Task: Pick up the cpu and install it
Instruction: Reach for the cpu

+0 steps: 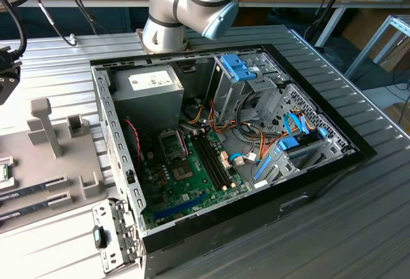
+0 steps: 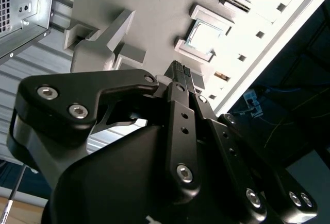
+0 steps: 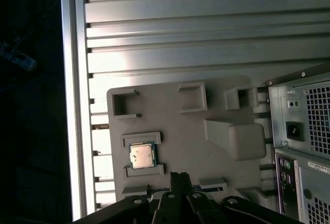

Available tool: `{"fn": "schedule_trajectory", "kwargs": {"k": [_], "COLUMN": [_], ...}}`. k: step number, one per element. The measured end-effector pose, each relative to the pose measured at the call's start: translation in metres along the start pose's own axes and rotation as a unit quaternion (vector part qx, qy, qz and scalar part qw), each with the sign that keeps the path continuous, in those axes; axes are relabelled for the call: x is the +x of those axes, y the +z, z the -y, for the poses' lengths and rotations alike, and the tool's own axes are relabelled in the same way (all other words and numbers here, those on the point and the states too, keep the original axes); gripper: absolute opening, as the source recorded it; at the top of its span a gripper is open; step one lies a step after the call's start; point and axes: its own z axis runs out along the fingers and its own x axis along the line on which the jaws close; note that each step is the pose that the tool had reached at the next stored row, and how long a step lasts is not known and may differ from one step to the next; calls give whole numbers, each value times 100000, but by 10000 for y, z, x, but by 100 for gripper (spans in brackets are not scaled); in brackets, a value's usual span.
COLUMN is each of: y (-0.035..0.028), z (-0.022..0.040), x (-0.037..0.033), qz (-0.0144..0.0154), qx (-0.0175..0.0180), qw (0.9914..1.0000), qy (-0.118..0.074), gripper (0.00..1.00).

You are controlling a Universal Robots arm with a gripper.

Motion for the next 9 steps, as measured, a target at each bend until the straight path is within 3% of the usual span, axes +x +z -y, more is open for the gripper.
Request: {"fn": "schedule_trajectory", "kwargs": {"k": [9], "y": [27], "z": [-1], "x": [5], "qz": [-2], "qx": [2], "qw": [100000], "qy": [6], "gripper": [11]}}
